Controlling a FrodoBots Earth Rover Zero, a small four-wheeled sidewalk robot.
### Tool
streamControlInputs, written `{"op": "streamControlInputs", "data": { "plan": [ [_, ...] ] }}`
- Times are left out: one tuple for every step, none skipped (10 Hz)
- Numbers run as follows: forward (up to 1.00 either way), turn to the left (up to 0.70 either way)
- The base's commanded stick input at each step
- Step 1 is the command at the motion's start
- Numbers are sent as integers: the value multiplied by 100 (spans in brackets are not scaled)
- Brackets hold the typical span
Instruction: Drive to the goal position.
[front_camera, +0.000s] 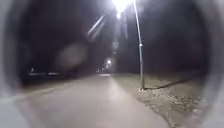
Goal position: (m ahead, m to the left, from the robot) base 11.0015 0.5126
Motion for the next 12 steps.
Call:
{"op": "streamControlInputs", "data": {
  "plan": [
    [100, 30],
    [100, 38],
    [100, 40],
    [100, 40],
    [100, 40],
    [100, 33],
    [100, 20],
    [100, 7],
    [100, 0],
    [100, 0],
    [100, 0],
    [100, 0]
  ]
}}
